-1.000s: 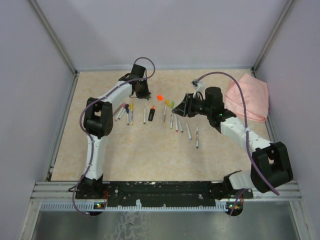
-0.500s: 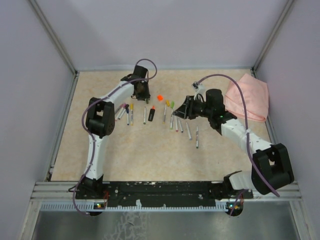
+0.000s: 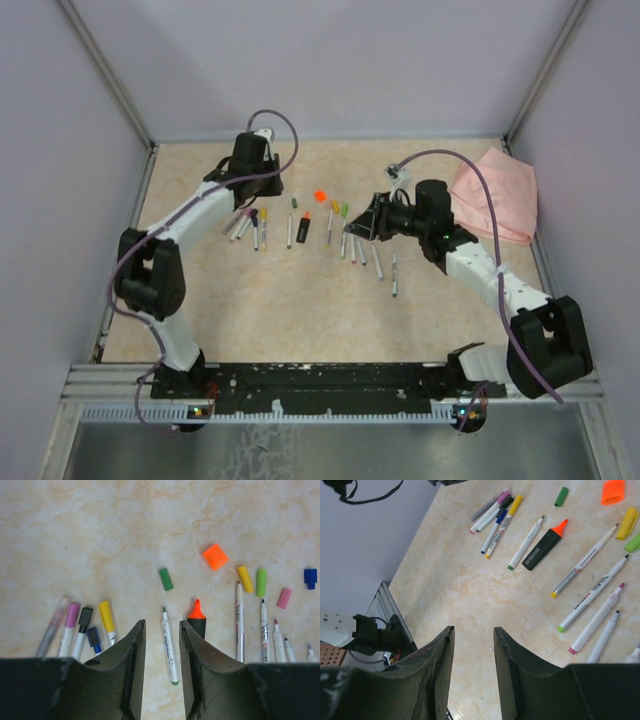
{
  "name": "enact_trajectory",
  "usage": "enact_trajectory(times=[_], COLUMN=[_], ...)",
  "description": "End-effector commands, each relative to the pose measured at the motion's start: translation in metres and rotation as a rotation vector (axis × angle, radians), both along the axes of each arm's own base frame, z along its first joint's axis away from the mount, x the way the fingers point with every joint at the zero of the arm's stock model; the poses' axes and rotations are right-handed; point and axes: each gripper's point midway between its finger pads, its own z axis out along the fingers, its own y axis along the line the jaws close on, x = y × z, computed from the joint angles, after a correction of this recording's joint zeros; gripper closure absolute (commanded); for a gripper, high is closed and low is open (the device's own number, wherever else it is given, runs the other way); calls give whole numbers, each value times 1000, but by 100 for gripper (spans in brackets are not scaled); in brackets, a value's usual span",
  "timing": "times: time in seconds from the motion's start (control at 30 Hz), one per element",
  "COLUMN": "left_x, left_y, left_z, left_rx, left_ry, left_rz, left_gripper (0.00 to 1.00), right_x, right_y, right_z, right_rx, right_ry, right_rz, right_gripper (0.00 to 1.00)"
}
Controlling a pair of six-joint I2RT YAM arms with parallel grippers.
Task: Open the pen caps
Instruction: Place the pen cap at the center of the board, then pick up the pen from the center of the board.
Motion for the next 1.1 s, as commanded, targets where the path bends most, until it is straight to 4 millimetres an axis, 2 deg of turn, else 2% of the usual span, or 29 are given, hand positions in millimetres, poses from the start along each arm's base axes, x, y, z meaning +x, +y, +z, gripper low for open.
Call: enact_trajectory(times=[0.0, 0.17, 0.37, 0.7, 1.07], left_x=[-16, -43, -54, -52, -57], left_y=[16, 41, 51, 55, 56], left_z=[8, -27, -61, -94, -114], left_rx=[46, 122, 181, 238, 249], left_ry=[-116, 20, 134, 235, 284], left_rz=[-41, 41, 85, 100, 99], left_gripper=[64, 68, 72, 73, 72], right_x=[-1, -1, 0, 1, 3], right_y=[-1, 1, 3, 2, 3], right_z=[22, 19, 15, 13, 12], right_rx=[46, 53, 59, 55, 55], right_ry=[-71, -60, -44, -39, -33], right_rz=[15, 21, 26, 18, 20], right_gripper=[63, 63, 63, 63, 63])
